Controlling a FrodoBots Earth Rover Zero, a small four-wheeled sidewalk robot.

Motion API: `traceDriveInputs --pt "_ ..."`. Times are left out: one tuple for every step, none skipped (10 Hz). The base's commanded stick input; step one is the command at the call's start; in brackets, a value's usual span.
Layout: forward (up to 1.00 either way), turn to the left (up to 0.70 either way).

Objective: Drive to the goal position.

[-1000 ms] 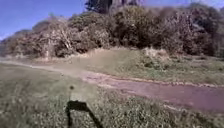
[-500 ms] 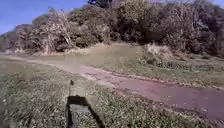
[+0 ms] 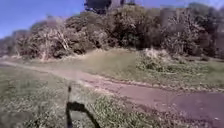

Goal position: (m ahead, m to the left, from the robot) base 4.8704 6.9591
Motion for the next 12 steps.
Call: traceDriveInputs --pt "0.5 0.03" --pt "0.5 0.03" --pt "0.5 0.03" --pt "0.5 0.03" --pt "0.5 0.03" --pt "0.5 0.03" --pt "0.5 0.03" --pt "0.5 0.03" --pt "0.5 0.03" --pt "0.5 0.03" --pt "0.5 0.03" --pt "0.5 0.03"
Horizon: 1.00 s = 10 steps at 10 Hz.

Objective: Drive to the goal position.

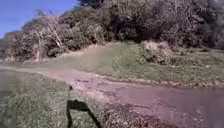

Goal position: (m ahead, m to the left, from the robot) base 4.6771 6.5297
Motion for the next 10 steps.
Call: traceDriveInputs --pt "0.5 0.04" --pt "0.5 0.04" --pt "0.5 0.03" --pt "0.5 0.03" --pt "0.5 0.04" --pt "0.5 0.04" --pt "0.5 0.04" --pt "0.5 0.04" --pt "0.5 0.04" --pt "0.5 0.04"
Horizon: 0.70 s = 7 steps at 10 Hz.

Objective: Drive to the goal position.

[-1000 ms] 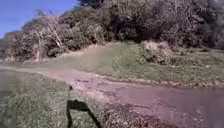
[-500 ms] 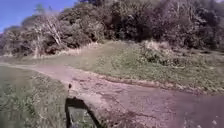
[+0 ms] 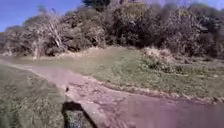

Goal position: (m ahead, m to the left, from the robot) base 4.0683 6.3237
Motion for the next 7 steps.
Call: traceDriveInputs --pt "0.5 0.04" --pt "0.5 0.04" --pt "0.5 0.04" --pt "0.5 0.04" --pt "0.5 0.04" --pt "0.5 0.04" --pt "0.5 0.04"
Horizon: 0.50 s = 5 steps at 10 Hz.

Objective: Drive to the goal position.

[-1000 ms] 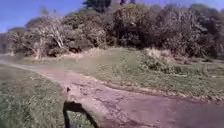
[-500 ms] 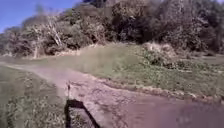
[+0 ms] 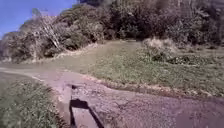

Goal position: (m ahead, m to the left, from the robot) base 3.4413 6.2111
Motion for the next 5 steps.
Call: traceDriveInputs --pt "0.5 0.04" --pt "0.5 0.04" --pt "0.5 0.04" --pt "0.5 0.03" --pt "0.5 0.07"
